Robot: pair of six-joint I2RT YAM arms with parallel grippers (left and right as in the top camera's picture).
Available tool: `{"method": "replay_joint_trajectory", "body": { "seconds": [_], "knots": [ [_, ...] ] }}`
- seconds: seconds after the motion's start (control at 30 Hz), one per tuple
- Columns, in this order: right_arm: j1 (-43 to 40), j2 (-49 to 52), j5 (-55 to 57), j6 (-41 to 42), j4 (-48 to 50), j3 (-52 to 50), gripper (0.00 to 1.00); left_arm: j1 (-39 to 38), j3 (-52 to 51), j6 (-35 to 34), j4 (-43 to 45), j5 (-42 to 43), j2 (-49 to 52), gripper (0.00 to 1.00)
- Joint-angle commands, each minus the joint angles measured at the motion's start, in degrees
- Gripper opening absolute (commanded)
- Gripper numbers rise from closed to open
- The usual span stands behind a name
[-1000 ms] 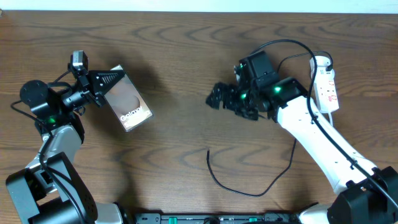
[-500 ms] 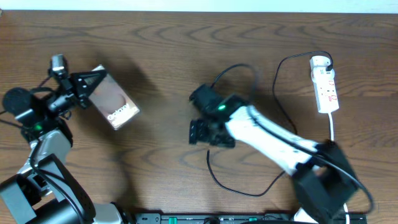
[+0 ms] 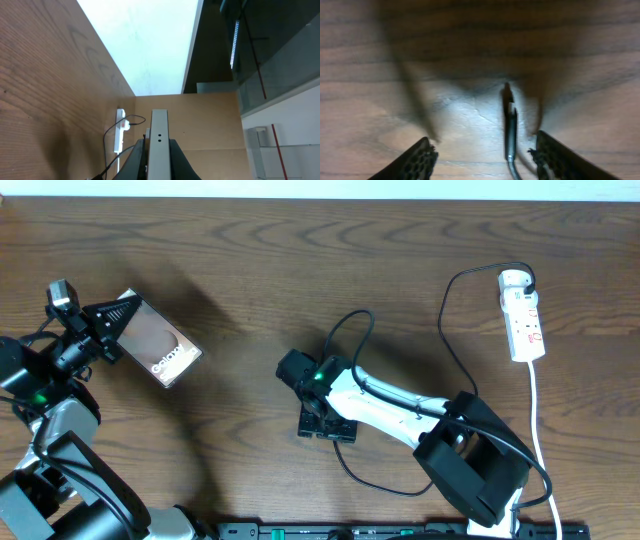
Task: Plug charger to phone and switch on socket
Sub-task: 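Move the right gripper down onto the black charging cable, then grasp the cable's plug end with the right gripper and lift it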
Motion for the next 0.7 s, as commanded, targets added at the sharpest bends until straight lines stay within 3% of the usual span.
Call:
{"method": "replay_joint_trajectory", "body": {
  "seconds": [0.0,0.67],
  "knots": [
    [0.6,0.4,1.3,2.1,-0.2,-0.9,0.54,0.3,1.2,-0.7,0.3,0.3,-0.9,0.07],
    [1.0,0.4,1.4,2.3,0.3,-1.6,0.03,0.3,1.2,-0.7,0.3,1.2,-0.9,0.07]
  ]
}}
